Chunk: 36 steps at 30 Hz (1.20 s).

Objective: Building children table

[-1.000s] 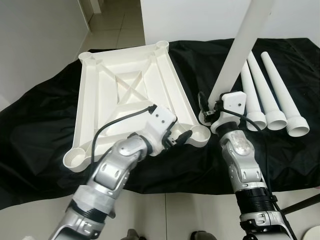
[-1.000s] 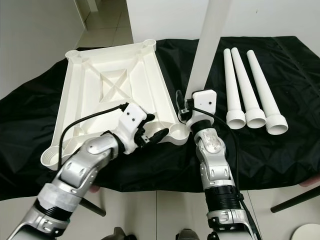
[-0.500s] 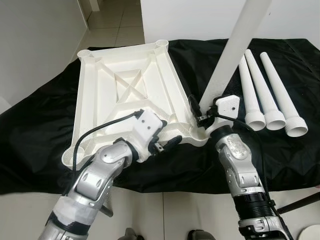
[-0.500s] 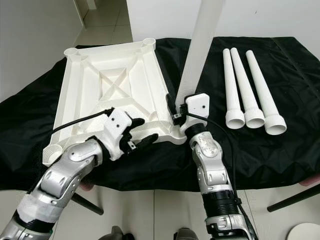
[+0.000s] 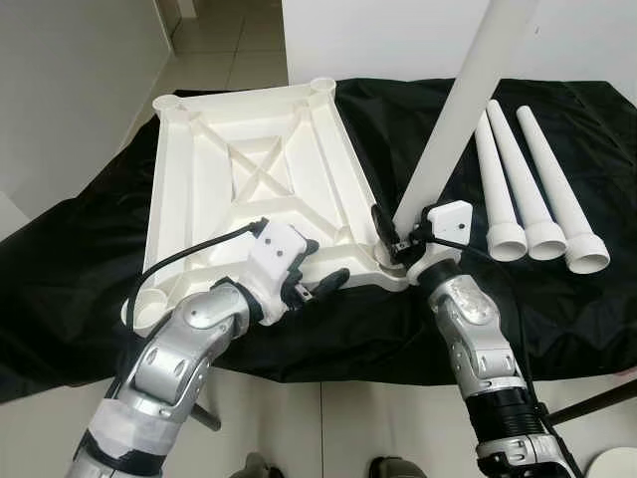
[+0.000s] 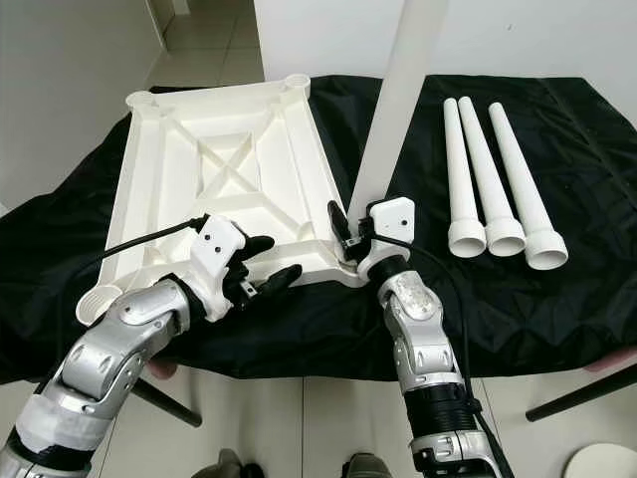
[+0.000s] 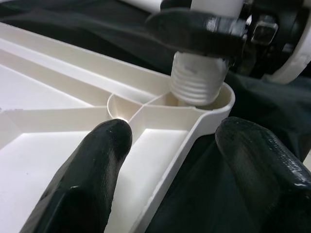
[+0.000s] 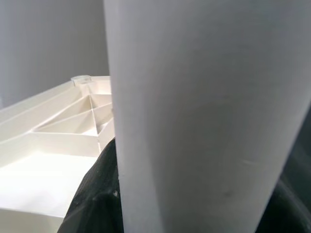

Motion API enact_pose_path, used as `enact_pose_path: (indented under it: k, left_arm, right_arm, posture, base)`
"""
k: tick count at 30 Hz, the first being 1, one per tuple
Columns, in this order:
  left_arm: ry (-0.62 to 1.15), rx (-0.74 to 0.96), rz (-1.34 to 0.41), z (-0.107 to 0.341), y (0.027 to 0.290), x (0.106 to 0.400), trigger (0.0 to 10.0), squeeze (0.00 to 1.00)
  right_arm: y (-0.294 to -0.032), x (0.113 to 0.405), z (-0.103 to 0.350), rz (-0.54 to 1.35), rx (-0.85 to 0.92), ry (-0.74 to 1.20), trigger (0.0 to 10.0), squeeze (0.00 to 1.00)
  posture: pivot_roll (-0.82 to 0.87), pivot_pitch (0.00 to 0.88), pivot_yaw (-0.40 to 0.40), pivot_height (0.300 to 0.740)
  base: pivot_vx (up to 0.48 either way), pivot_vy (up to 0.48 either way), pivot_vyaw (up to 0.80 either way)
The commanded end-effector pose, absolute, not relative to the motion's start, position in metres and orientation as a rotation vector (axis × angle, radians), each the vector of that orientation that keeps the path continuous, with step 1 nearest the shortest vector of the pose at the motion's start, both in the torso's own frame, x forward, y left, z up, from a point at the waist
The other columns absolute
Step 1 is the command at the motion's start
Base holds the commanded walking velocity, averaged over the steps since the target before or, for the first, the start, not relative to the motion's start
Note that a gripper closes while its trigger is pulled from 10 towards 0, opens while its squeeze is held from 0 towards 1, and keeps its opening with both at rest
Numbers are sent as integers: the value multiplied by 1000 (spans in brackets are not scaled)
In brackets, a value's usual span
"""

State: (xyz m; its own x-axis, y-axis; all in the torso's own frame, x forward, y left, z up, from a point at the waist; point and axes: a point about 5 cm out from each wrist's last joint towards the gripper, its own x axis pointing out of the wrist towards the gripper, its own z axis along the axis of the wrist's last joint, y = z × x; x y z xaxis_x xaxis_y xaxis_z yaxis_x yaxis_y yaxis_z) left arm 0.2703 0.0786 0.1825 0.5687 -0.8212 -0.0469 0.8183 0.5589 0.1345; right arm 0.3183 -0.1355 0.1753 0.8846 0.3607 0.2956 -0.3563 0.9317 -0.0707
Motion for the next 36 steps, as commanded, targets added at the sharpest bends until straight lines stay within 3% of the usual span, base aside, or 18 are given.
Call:
enact_pose_path:
  k: [1,16,24,36]
  left_arm:
    - [-4,141,-1056,181,78,263,10000,0]
    - [-10,141,-1041,184,79,260,10000,0]
    - [-10,131,-1041,184,77,260,10000,0]
    - [-10,144,-1045,185,76,261,10000,0]
  right_arm:
    - [-135,319,154,401,-12,-216,10000,0]
    - [-143,311,135,540,-221,-154,10000,0]
    - [-153,309,125,533,-218,-132,10000,0]
    - [-147,303,119,647,-226,-137,10000,0]
  posture:
    - [-78,109,55,740]
    - [-78,118,43,740]
    - [-89,123,49,740]
    - [-86,125,54,740]
  base:
    - [0,0,0]
    - [0,0,0]
    - [0,0,0]
    - [0,0,0]
